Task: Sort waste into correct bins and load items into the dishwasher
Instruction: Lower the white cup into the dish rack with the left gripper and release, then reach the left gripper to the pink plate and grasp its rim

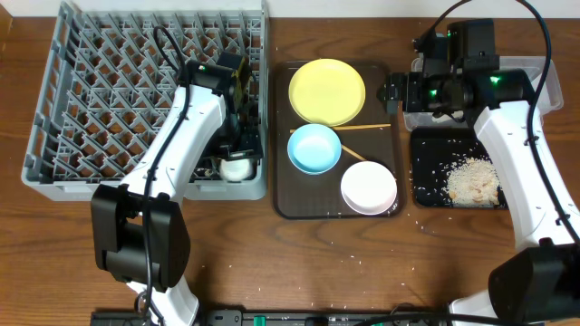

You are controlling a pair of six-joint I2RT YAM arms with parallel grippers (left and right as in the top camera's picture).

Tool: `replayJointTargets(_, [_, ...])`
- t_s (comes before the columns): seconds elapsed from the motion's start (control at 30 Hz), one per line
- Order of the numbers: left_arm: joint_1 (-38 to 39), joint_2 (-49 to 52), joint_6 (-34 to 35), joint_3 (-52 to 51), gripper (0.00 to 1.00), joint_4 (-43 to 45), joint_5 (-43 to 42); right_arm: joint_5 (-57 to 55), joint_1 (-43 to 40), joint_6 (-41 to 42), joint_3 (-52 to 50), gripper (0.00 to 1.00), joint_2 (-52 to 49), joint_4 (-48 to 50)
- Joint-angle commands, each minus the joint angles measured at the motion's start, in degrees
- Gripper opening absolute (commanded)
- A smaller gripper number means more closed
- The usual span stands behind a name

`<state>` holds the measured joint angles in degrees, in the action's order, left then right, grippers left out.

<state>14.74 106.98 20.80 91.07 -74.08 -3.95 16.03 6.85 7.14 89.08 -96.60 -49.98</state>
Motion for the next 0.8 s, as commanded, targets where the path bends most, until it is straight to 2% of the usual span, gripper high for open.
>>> replayJointTargets(0.0, [-0.2, -1.0, -0.2, 1.2, 0.85, 0.3, 0.1, -0.2, 0.3, -0.1, 0.2, 0.99, 0.3, -0.2])
replayJointTargets(0.2, [-0.1, -1.2, -0.9, 7.7, 0.83, 0.4, -0.2, -0.2, 0.3, -0.1, 0.2, 0.99, 0.3, -0.2])
replayJointTargets(0.37, [1.5, -2.6, -6.6, 12.2, 0.8, 1.5, -7.2, -0.2, 0.2, 0.2, 0.2, 0.99, 0.5, 1.1])
replayJointTargets(0.63, [9.4, -1.4, -6.8, 8.8, 0.8, 5.1, -9.1, -0.2, -3.1, 3.6, 0.2, 0.98, 2.9, 1.3])
replayJointTargets(0.77, [13.7, 0.6, -3.4, 6.6, 0.77, 7.6, -9.1, -0.2, -4.4, 3.5, 0.2, 0.98, 3.0, -0.3])
